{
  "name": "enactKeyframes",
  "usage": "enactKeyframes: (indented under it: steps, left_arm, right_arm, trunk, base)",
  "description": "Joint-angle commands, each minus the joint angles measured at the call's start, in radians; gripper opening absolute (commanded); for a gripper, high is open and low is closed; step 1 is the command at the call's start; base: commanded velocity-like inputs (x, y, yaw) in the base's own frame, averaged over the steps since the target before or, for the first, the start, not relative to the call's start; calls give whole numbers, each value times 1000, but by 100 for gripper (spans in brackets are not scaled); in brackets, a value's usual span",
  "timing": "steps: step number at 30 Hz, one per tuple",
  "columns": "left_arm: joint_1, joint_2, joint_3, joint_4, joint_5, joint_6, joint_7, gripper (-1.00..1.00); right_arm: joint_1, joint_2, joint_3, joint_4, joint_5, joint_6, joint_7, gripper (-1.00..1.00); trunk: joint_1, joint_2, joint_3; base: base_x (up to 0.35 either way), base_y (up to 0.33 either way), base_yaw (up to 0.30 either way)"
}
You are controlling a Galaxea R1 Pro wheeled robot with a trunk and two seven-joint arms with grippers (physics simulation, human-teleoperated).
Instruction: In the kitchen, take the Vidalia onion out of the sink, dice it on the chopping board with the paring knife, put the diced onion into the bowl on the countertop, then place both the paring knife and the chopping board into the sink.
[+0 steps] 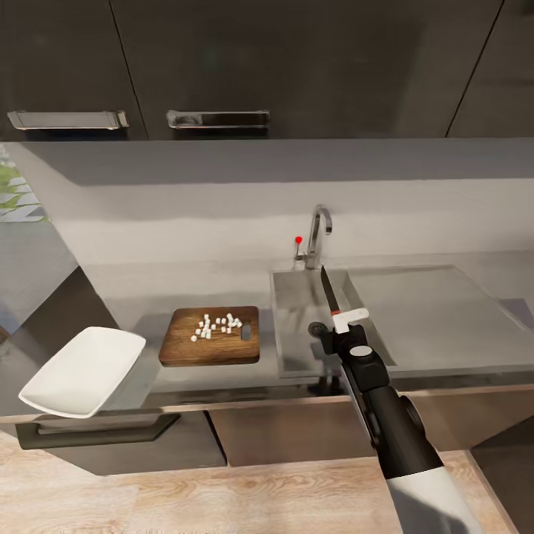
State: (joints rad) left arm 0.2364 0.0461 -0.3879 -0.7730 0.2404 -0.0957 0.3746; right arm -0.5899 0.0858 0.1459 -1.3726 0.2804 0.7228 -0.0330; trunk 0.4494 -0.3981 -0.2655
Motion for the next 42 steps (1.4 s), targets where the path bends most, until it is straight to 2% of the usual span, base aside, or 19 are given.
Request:
enactKeyframes:
  steps: [1, 9, 14, 17, 23, 32, 34, 37, 39, 42]
  left_arm:
    - [0, 1, -6, -2, 11, -4, 7, 100]
    - [0, 1, -6, -2, 10, -4, 7, 100]
    - [-1, 1, -6, -3, 11, -4, 7, 100]
    - [-1, 1, -6, -4, 10, -4, 7, 100]
    - [-1, 1, -6, -6, 11, -4, 7, 100]
    - [-1, 1, -6, -6, 11, -4, 7, 100]
    - [-1, 1, -6, -6, 11, -4, 7, 100]
    - [-1, 1, -6, -7, 11, -4, 7, 100]
    - [-1, 1, -6, -8, 11, -4, 7, 100]
    - [-1, 1, -6, -8, 11, -4, 7, 100]
  right_arm:
    - [-1, 0, 1, 2, 1, 6, -4, -100]
    - [-1, 1, 1, 7, 0, 6, -2, -100]
    - [-1, -1, 1, 13, 0, 6, -1, -100]
    - [-1, 2, -5, 56, 1, 6, -2, -100]
    - [-1, 7, -102, 126, 0, 7, -4, -100]
    - [-1, 9, -112, 178, -3, 12, -4, -100]
    - [-1, 9, -113, 194, -24, 12, -4, -100]
    - [-1, 7, -114, 237, -106, 13, -7, -100]
    - [-1, 6, -114, 258, -130, 13, -8, -100]
    - [-1, 4, -114, 272, -142, 13, -9, -100]
  trunk:
    - [1, -2, -2]
    - [1, -2, -4]
    - [1, -2, -4]
    - [1, -2, -4]
    - [1, -2, -4]
    - [1, -2, -4]
    - [1, -2, -4]
    - [1, -2, -4]
    - [1, -2, -4]
    - [1, -2, -4]
  base:
    - [0, -219, 262]
    - [31, -133, 262]
    - [13, -5, 39]
    - [49, 0, 3]
    - [290, 0, 0]
    - [152, 0, 0]
    - [6, 0, 0]
    - [1, 0, 0]
    - [0, 0, 0]
    - [0, 0, 0]
